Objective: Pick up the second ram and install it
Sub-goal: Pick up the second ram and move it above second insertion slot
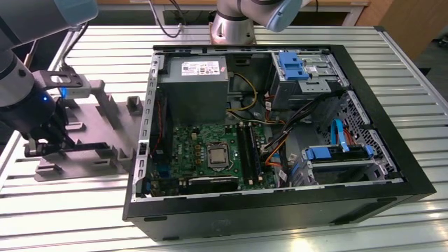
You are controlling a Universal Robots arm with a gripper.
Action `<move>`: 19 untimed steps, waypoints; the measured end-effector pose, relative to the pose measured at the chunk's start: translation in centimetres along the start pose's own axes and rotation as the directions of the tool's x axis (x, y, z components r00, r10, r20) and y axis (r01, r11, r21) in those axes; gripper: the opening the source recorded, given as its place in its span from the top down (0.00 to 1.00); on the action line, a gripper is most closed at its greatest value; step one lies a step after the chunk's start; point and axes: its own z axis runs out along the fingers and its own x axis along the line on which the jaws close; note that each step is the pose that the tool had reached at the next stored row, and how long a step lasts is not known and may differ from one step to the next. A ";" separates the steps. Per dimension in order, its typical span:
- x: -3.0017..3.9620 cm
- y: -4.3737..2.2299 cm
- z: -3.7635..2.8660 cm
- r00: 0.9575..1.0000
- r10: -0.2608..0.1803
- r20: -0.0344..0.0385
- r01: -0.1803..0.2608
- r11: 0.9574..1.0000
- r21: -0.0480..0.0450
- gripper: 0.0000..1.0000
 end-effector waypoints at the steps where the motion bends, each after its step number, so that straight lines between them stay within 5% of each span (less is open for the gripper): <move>1: -0.01 0.00 -0.07 1.000 0.000 0.000 0.000 1.000 0.000 0.89; 19: -0.13 0.05 -1.84 1.000 0.000 0.000 0.000 1.000 0.000 0.89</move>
